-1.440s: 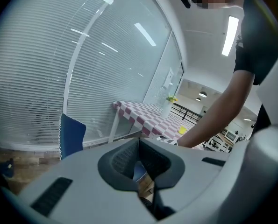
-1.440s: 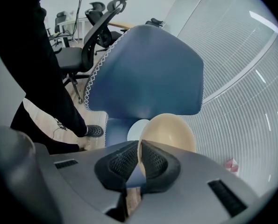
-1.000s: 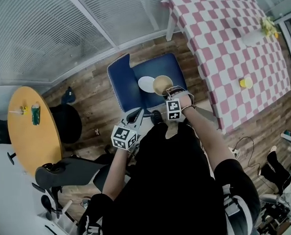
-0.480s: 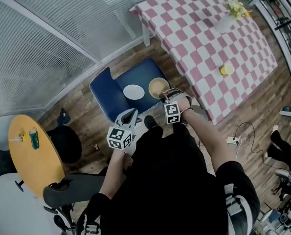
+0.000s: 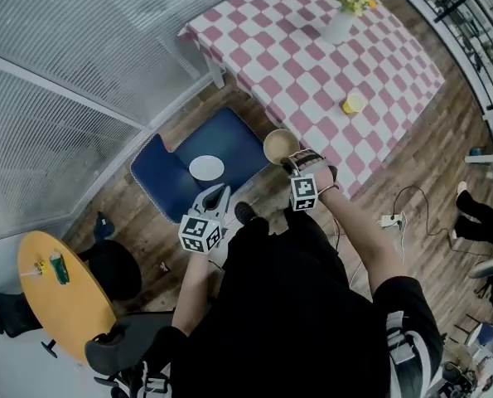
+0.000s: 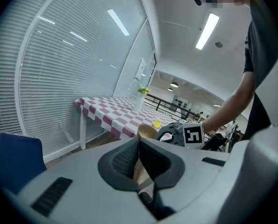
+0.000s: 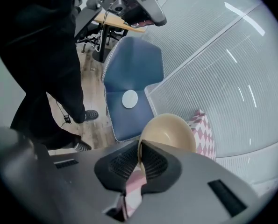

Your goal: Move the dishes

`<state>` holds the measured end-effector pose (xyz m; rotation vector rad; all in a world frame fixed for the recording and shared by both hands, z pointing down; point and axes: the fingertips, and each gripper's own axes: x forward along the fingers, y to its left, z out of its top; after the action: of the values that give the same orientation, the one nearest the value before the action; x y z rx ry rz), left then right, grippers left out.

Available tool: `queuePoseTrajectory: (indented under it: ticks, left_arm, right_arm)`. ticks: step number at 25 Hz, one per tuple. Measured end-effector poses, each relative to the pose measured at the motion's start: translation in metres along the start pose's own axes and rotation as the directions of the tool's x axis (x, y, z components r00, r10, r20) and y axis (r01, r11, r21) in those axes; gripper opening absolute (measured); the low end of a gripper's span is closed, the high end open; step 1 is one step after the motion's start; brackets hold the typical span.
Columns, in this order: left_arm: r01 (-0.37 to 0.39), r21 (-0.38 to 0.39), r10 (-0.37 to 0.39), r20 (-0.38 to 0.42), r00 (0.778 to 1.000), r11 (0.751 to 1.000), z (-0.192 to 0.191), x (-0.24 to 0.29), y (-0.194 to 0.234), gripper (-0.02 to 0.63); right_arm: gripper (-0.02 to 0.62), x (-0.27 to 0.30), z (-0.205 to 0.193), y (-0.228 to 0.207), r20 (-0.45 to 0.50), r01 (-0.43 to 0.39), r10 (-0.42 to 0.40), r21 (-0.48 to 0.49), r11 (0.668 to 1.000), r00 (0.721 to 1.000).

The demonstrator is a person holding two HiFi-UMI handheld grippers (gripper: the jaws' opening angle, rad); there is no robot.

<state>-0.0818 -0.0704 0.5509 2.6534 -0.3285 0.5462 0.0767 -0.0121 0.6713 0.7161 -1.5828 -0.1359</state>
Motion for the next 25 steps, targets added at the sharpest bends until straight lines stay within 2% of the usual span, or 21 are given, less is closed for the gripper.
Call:
queuePoseTrajectory:
  ticks: [6,15,25]
  left_arm:
    - [0.025,0.028,-0.025,-0.025,0.999,0.999,0.007,0.030,-0.027,0.021]
    - [0.026,0.044,-0.025,-0.018,1.000,0.999,0.017,0.073,-0.087,0.021]
    - [-0.022,0.035,0.023,-0.014,1.000,0.999,0.017,0.120,-0.147,0.021]
  right_arm:
    - [0.028,-0.027,-0.067,0.009,-0.044,0.018,-0.014,0.083,0.996,0.999]
    - [0.028,-0.057,-0.163,0.033,-0.091,0.027,-0.014,0.146,0.989,0.996]
    - [0.028,-0.064,-0.257,0.041,-0.099,0.028,-0.008,0.200,0.979,0.995]
